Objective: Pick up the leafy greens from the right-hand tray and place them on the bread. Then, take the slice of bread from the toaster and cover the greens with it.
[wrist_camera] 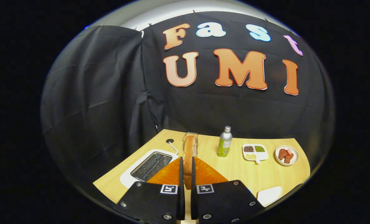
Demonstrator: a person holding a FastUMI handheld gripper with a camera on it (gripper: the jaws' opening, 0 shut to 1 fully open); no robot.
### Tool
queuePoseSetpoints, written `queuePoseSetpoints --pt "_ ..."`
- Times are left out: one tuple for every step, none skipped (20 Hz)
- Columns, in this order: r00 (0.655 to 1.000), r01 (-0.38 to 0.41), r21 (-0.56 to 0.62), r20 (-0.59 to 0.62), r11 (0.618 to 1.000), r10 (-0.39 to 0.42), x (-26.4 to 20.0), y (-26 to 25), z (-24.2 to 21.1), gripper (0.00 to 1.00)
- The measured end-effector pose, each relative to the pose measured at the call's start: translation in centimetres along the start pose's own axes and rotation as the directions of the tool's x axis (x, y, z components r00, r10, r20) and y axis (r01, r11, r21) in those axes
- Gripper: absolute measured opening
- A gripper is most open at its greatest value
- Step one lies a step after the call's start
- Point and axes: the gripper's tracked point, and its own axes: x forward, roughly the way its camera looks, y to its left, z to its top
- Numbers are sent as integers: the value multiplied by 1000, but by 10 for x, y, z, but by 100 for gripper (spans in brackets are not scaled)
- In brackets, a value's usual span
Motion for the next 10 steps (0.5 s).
queuePoseSetpoints --pt "1000 9 8 -3 1000 -9 -3 -7 -4 8" --pt "1000 17 14 -8 1000 -17 -6 -12 -7 8" --pt "1000 24 16 -12 1000 -24 -8 -18 -11 8" --pt "1000 27 13 -17 1000 -26 -11 -22 -15 8" --pt "999 31 7 -22 999 -31 -14 -26 -20 8" --pt "999 35 -2 -26 999 -35 -16 -30 -25 8" --pt "999 41 -10 -29 999 -41 -20 -34 -29 8" --pt "998 48 -15 -35 999 -49 -23 -39 -34 8" --pt "998 54 -15 -41 998 -55 -24 -44 -40 8" --pt "997 59 -9 -51 998 -59 -26 -48 -47 8"
